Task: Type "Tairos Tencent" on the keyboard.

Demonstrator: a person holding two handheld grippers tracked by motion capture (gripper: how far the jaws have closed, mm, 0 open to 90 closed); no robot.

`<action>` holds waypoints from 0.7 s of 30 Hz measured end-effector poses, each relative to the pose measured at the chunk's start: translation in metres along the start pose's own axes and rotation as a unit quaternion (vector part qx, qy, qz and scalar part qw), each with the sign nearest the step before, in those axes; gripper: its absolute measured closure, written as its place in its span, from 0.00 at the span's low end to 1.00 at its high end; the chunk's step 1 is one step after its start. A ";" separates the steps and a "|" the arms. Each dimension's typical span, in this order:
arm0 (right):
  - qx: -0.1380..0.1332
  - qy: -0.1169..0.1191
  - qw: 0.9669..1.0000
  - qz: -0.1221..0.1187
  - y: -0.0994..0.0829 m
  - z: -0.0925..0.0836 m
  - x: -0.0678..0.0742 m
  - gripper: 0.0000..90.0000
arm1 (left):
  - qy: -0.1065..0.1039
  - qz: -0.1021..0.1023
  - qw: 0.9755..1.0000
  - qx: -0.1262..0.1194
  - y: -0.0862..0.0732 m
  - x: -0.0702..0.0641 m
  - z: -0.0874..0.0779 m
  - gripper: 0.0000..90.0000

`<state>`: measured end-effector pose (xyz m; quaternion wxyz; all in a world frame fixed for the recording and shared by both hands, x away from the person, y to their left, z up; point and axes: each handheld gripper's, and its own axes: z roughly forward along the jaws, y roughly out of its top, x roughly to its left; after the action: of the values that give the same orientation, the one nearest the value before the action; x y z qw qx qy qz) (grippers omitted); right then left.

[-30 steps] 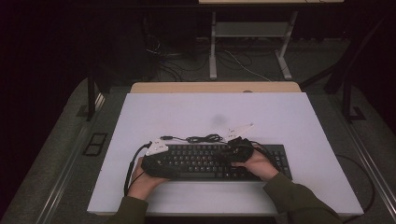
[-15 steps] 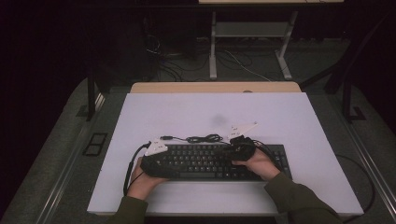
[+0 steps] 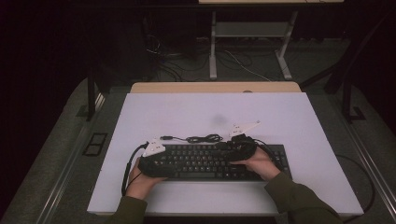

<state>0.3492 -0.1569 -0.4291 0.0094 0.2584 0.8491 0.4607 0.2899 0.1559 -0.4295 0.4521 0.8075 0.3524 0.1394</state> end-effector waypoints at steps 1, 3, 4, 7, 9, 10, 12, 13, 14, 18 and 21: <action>-0.001 -0.001 1.000 0.001 0.000 0.000 0.000 0.55 | 0.001 -0.001 1.000 0.000 0.000 0.000 0.000 0.33; -0.003 -0.002 1.000 0.004 0.000 0.000 0.000 0.51 | 0.004 0.001 1.000 0.002 0.000 0.001 -0.001 0.36; -0.004 -0.002 1.000 0.004 -0.001 0.000 -0.001 0.49 | 0.005 0.001 1.000 0.001 -0.001 0.001 -0.001 0.39; -0.007 -0.002 1.000 0.006 -0.001 0.000 -0.001 0.45 | 0.008 -0.001 1.000 0.001 -0.001 0.002 -0.003 0.46; -0.009 -0.004 1.000 0.007 -0.001 0.000 -0.001 0.44 | 0.011 -0.003 1.000 0.000 -0.001 0.002 -0.004 0.52; -0.010 -0.004 1.000 0.008 -0.001 0.001 -0.001 0.43 | 0.013 -0.002 1.000 0.001 -0.001 0.003 -0.004 0.55; -0.010 -0.006 1.000 0.009 -0.001 0.001 -0.002 0.42 | 0.014 -0.003 1.000 0.000 -0.001 0.003 -0.006 0.62; -0.010 -0.006 1.000 0.009 -0.001 0.001 -0.002 0.42 | 0.015 -0.003 1.000 0.000 -0.001 0.004 -0.006 0.65; -0.010 -0.006 1.000 0.009 -0.001 0.001 -0.002 0.41 | 0.016 -0.004 1.000 0.001 -0.002 0.004 -0.006 0.68; -0.012 -0.008 1.000 0.009 -0.001 0.001 -0.002 0.40 | 0.009 -0.007 1.000 0.005 -0.002 0.006 -0.007 0.81; -0.012 -0.009 1.000 0.009 -0.001 0.001 -0.002 0.39 | 0.003 -0.009 1.000 0.010 -0.002 0.007 -0.006 0.90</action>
<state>0.3504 -0.1571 -0.4313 0.0160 0.2697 0.8410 0.4688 0.2905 0.1649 -0.4289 0.4446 0.8082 0.3622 0.1339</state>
